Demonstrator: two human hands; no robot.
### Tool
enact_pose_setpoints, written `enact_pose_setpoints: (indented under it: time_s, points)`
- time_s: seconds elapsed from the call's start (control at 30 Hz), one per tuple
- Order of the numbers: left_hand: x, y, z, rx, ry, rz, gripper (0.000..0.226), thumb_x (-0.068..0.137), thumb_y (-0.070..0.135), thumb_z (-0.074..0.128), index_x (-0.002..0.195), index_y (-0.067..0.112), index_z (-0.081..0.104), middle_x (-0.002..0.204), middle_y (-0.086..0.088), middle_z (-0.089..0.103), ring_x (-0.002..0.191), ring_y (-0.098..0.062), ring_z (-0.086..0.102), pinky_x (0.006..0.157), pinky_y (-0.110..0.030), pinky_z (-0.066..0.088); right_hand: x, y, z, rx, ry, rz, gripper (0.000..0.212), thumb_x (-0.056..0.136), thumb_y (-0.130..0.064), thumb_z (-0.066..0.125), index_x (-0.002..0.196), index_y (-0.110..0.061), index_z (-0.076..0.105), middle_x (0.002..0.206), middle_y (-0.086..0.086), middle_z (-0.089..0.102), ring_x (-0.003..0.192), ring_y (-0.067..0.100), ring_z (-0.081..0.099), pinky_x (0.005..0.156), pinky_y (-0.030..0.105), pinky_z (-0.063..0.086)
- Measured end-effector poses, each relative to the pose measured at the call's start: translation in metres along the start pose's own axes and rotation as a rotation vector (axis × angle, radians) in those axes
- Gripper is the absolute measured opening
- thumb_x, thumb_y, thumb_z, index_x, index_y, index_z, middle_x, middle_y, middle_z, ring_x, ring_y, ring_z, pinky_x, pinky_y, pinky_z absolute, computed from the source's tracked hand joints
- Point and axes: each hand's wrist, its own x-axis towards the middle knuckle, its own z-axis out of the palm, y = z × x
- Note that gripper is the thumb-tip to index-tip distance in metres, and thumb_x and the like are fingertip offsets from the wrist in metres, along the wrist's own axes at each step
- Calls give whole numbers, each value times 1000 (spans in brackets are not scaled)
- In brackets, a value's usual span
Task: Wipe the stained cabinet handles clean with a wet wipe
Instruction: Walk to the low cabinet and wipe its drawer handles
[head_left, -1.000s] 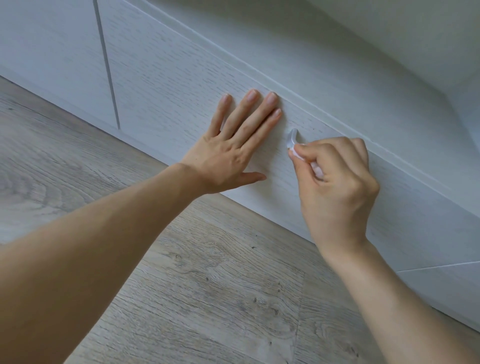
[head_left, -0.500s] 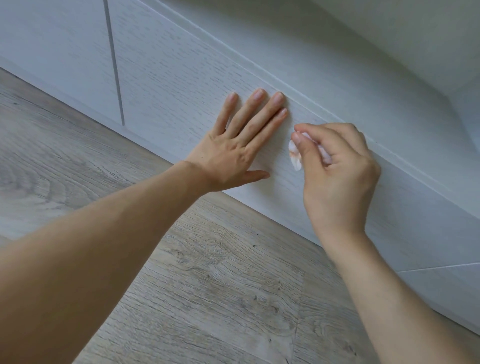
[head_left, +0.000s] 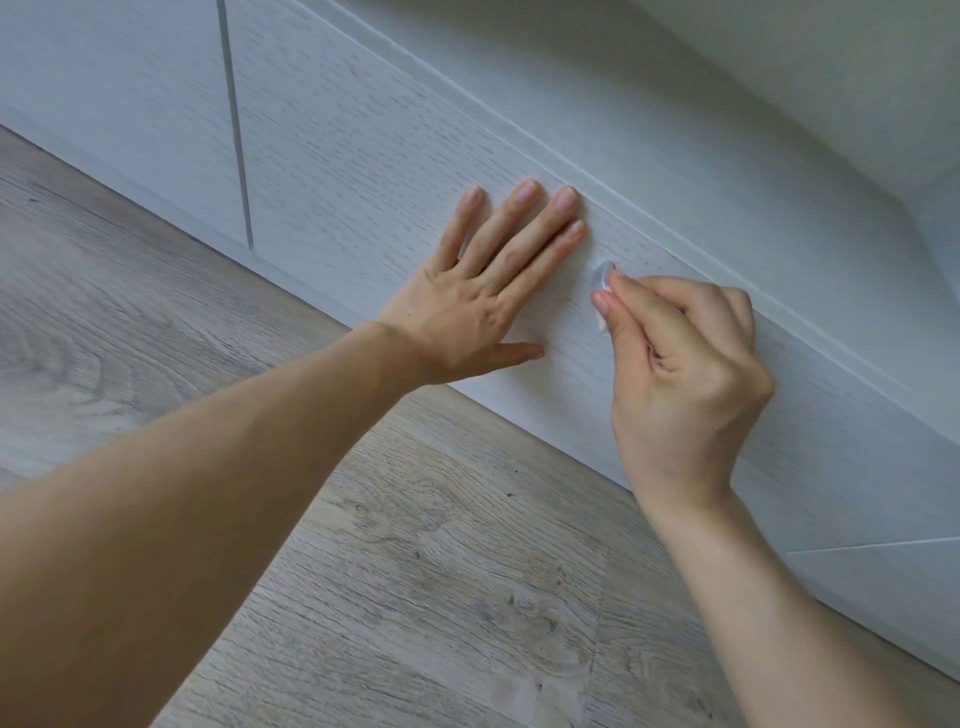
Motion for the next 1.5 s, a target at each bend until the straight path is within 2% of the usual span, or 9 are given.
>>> enact_pose_setpoints:
  time_s: [0.13, 0.33, 0.47, 0.83, 1.0, 1.13, 1.27, 1.37, 1.5]
  points:
    - [1, 2, 0, -7, 2, -10, 112, 81, 65, 53, 148, 8, -17, 152, -12, 7, 143, -29, -18, 115, -45, -14, 6, -8, 7, 42, 4, 54, 7, 86, -6, 68, 87, -1, 73, 74, 9, 68, 69, 25, 56, 74, 4, 32]
    - [0, -2, -4, -5, -29, -2, 109, 80, 64, 56, 150, 9, -7, 152, -11, 5, 141, -24, -25, 115, -43, -15, -4, 4, -4, -21, -33, -83, 7, 87, -5, 68, 90, 0, 73, 83, 13, 68, 72, 29, 58, 76, 15, 41]
    - [0, -3, -9, -39, -50, 21, 106, 78, 62, 58, 148, 8, 0, 153, -9, 6, 142, -34, 0, 115, -43, -11, -3, 16, -15, -80, -66, -179, 6, 86, 0, 67, 87, 3, 73, 80, 14, 70, 67, 30, 60, 79, 11, 38]
    - [0, -3, -7, 0, -36, 6, 108, 80, 63, 57, 151, 11, -5, 153, -9, 5, 143, -25, -21, 115, -43, -11, 18, -23, 9, -23, -94, 126, 2, 80, 0, 69, 79, 0, 71, 73, 14, 63, 69, 29, 55, 66, 13, 26]
    - [2, -2, -10, 19, -59, 21, 105, 80, 64, 57, 149, 8, 0, 152, -12, 8, 140, -35, 7, 115, -44, -11, 9, -15, 5, -30, -64, 53, 6, 84, -1, 68, 85, -1, 74, 76, 11, 65, 70, 27, 53, 68, 13, 29]
    - [0, -5, -13, 19, -73, 32, 105, 81, 62, 58, 149, 7, 0, 153, -11, 6, 140, -35, 6, 115, -43, -10, -11, 5, -11, -52, -4, 4, 8, 85, -6, 70, 91, -7, 75, 81, 9, 69, 71, 29, 56, 71, 19, 40]
    - [1, -5, -20, 5, -111, 39, 104, 83, 61, 56, 149, 6, -1, 154, -12, 4, 141, -35, 4, 116, -44, -9, -29, 27, -32, -142, 44, 100, 11, 85, -15, 69, 93, -15, 75, 88, 4, 71, 82, 20, 51, 68, 37, 43]
    - [1, -4, -26, -22, -139, 27, 103, 83, 59, 55, 150, 7, -4, 155, -12, 2, 142, -35, 2, 116, -44, -8, -36, 29, -42, 9, 59, 275, 16, 83, -7, 69, 98, -8, 72, 89, 8, 64, 83, 16, 55, 74, 18, 47]
    - [2, -1, -30, -39, -176, 17, 103, 82, 58, 54, 150, 7, -4, 155, -11, 0, 142, -35, -2, 115, -44, -11, -33, 22, -49, 301, 188, 848, 19, 84, -8, 68, 98, -20, 70, 90, -1, 58, 66, -3, 56, 62, 6, 45]
